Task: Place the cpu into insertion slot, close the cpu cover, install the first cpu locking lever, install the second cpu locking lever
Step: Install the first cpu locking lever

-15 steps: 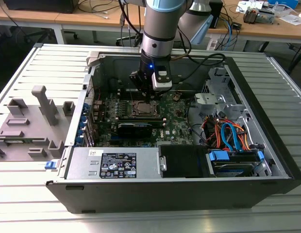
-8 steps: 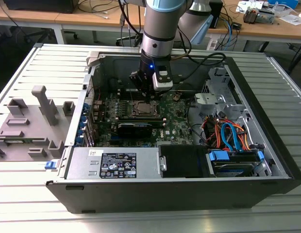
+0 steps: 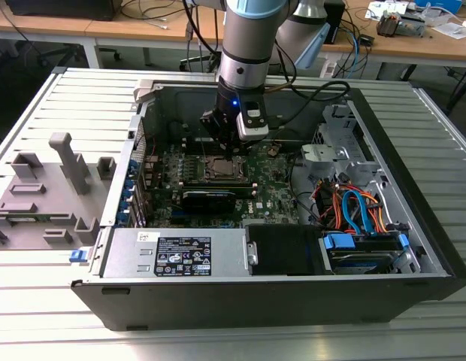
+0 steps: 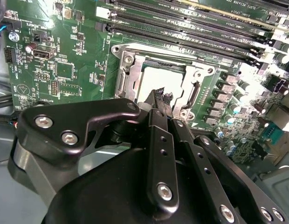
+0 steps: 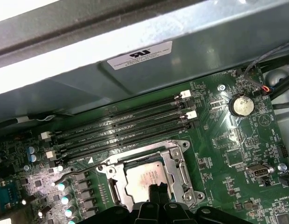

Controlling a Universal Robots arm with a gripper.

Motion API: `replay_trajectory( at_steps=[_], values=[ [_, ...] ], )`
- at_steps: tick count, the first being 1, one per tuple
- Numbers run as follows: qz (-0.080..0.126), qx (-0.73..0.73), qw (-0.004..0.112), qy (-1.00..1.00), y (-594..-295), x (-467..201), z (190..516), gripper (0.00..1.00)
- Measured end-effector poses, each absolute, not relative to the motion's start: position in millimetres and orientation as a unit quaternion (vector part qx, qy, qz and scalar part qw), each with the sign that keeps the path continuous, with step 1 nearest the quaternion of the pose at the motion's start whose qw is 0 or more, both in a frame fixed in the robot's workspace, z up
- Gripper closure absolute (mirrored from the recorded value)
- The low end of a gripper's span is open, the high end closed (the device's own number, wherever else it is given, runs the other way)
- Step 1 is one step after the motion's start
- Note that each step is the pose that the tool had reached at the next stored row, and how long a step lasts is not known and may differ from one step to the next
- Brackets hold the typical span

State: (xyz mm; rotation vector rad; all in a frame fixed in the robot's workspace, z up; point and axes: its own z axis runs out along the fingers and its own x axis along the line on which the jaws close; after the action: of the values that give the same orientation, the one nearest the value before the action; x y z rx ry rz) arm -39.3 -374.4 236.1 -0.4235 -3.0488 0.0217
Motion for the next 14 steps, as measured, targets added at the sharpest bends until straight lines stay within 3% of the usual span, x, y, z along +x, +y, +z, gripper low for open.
replay_trajectory(
  at_steps=[14],
  values=[
    [0.008,-0.115,0.032,-0.993,-374.4,-39.2,236.1,0.89]
  ],
)
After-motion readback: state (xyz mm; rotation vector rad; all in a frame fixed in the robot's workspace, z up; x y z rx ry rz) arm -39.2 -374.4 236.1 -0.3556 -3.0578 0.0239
